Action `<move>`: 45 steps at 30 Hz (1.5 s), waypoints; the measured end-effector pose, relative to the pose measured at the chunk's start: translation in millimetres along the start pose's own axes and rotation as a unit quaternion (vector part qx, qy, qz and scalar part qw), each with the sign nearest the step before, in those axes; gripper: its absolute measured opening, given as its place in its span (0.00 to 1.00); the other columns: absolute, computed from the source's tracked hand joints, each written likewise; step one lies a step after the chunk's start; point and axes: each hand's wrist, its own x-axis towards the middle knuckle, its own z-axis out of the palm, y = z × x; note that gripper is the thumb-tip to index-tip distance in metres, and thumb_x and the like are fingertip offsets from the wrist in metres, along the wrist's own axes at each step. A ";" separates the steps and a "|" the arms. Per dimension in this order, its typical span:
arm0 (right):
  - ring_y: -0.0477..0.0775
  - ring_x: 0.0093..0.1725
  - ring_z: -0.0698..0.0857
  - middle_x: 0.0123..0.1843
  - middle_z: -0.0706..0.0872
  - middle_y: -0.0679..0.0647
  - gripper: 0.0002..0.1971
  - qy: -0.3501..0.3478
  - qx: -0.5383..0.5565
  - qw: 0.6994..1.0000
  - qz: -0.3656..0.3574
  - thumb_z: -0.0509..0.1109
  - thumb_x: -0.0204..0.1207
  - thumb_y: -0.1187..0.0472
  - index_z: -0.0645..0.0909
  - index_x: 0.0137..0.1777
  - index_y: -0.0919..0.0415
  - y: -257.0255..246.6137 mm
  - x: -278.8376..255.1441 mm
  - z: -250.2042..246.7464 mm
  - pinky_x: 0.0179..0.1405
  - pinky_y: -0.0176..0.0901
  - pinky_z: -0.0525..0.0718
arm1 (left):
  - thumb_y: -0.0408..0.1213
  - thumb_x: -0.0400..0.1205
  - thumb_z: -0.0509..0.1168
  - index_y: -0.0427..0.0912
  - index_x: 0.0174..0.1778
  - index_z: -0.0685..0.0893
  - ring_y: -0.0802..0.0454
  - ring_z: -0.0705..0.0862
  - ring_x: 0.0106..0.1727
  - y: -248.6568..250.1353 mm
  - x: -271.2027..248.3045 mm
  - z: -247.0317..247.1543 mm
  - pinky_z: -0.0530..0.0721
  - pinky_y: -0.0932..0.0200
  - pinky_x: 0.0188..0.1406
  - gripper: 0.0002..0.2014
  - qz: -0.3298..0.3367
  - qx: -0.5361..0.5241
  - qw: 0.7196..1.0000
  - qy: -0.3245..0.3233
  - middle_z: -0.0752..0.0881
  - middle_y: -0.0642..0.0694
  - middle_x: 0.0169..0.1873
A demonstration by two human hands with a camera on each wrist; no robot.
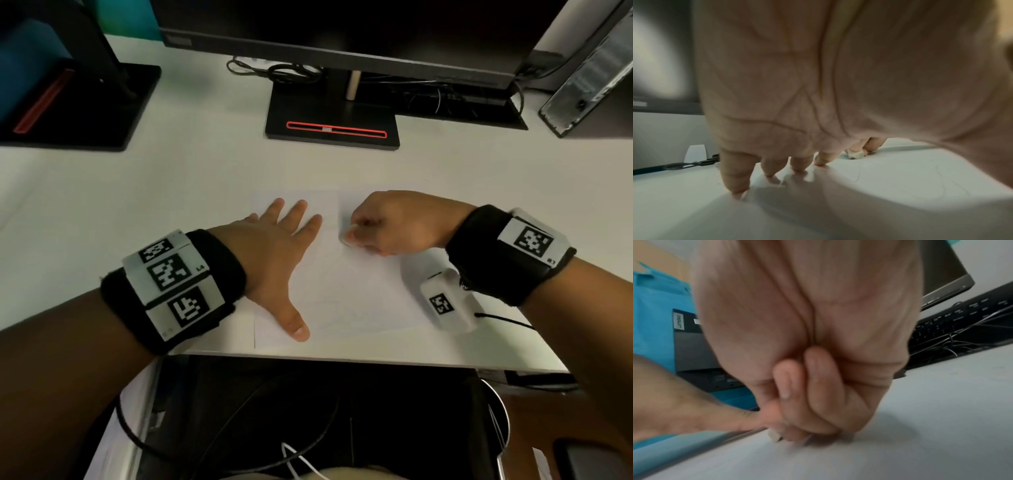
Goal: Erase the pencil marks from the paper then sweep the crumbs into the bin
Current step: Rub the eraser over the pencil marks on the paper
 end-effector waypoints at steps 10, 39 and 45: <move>0.54 0.34 0.82 0.36 0.88 0.56 0.21 -0.006 0.001 1.000 -0.003 0.62 0.86 0.48 0.82 0.38 0.62 -3.9 4.1 -2.3 0.45 0.55 0.85 | 0.77 0.55 0.75 0.52 0.83 0.23 0.42 0.24 0.84 -0.3 -0.9 -0.7 0.44 0.38 0.86 0.79 0.004 -0.002 1.000 0.005 0.21 0.47 0.82; 0.56 0.39 0.82 0.35 0.84 0.54 0.21 0.040 -0.032 0.999 0.016 0.60 0.88 0.49 0.79 0.36 0.59 2.4 24.1 -10.9 0.38 0.46 0.77 | 0.78 0.55 0.75 0.50 0.83 0.23 0.40 0.25 0.84 -1.7 0.1 1.1 0.45 0.36 0.86 0.79 0.010 0.009 1.000 0.016 0.22 0.46 0.82; 0.54 0.32 0.79 0.33 0.85 0.59 0.23 0.002 0.007 1.000 -0.004 0.61 0.87 0.47 0.80 0.35 0.60 -1.9 27.5 -4.3 0.40 0.51 0.82 | 0.78 0.55 0.74 0.50 0.83 0.23 0.40 0.25 0.84 -2.1 0.4 1.3 0.44 0.37 0.86 0.79 0.012 0.011 1.000 0.016 0.22 0.46 0.82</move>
